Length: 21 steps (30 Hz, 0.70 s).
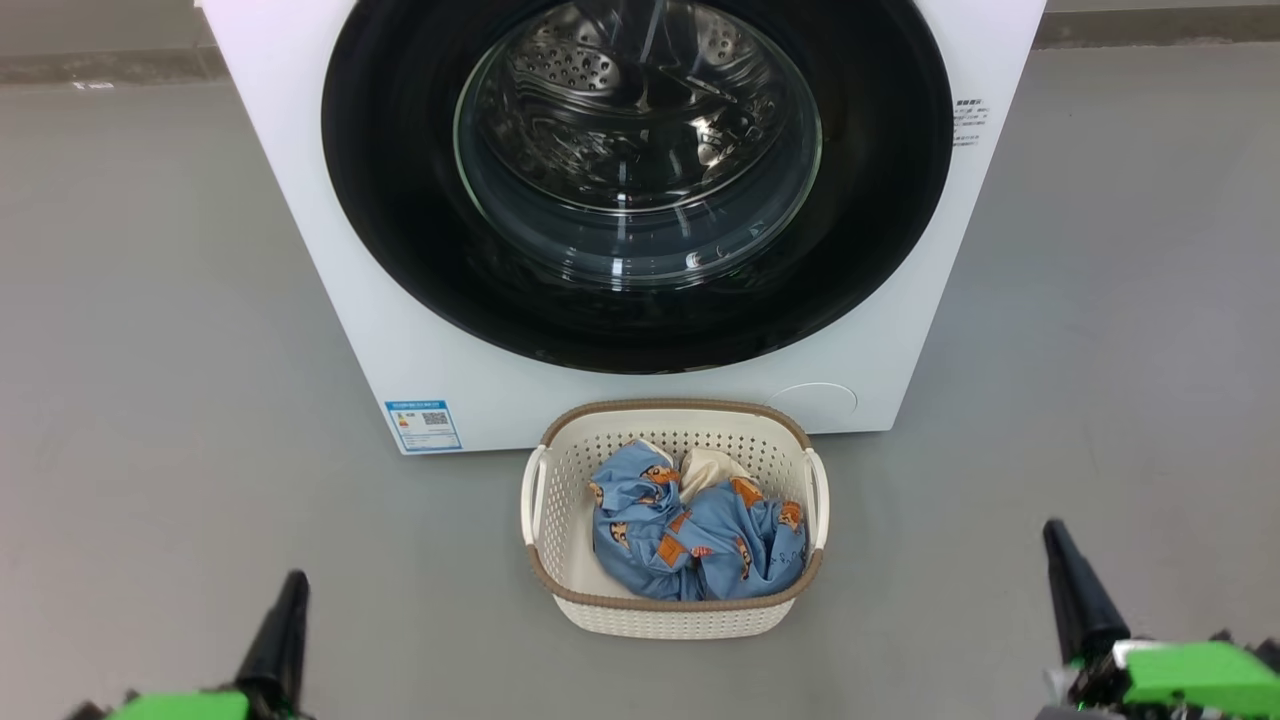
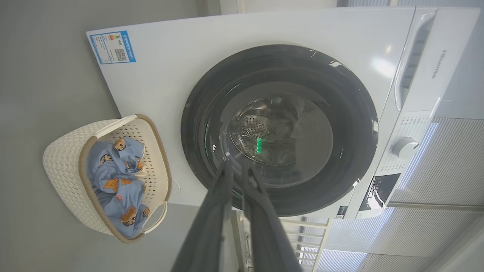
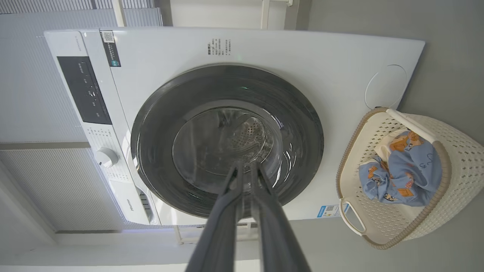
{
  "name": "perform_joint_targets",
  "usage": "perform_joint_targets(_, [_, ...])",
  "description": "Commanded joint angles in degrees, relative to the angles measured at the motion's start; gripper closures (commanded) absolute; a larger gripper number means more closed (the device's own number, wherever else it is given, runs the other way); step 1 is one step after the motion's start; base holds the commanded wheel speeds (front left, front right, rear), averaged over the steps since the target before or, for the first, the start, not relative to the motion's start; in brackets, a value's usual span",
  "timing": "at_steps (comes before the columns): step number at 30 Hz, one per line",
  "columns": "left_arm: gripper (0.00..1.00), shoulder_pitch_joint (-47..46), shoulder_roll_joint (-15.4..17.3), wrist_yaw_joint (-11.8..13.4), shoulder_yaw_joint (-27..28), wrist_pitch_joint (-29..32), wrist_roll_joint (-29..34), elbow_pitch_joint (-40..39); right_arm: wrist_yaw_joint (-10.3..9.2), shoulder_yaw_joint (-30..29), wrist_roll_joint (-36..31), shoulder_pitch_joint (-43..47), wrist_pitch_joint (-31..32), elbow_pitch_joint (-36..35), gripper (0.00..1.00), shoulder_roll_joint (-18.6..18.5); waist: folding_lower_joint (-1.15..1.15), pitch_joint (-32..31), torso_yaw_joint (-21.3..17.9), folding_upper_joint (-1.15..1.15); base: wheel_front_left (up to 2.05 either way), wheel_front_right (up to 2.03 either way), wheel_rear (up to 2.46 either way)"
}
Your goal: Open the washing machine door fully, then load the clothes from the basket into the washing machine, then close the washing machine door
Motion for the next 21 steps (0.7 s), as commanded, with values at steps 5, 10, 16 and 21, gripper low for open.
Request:
perform_joint_targets(5, [0.00, 1.0, -0.7, 0.0, -0.2, -0.3, 0.0, 1.2, 0.00, 0.2, 0.2, 0.8, -0.3, 1.4, 0.00, 0.4, 0.01, 0.0, 0.0, 0.00, 0.00, 0.00, 0.00])
perform_joint_targets(10, [0.00, 0.7, -0.6, 0.0, -0.5, -1.1, -0.1, 0.7, 0.01, 0.9, 0.4, 0.4, -1.0, 0.9, 0.00, 0.3, 0.12, -0.1, 0.0, 0.00, 0.00, 0.00, 0.00])
perform_joint_targets(16, [0.00, 0.3, -0.5, 0.0, -1.0, -2.0, 0.4, -0.2, 0.01, 1.7, 0.5, 0.0, -1.8, 0.0, 0.00, 0.3, 0.00, 0.0, 0.0, 0.00, 0.00, 0.00, 0.00])
perform_joint_targets(21, [0.00, -0.1, -0.2, 0.0, -1.7, -3.1, 1.4, -1.2, 0.01, 2.6, 0.3, -0.4, -2.2, -1.0, 0.00, 0.3, 0.00, 0.1, 0.0, 0.00, 0.00, 0.00, 0.00])
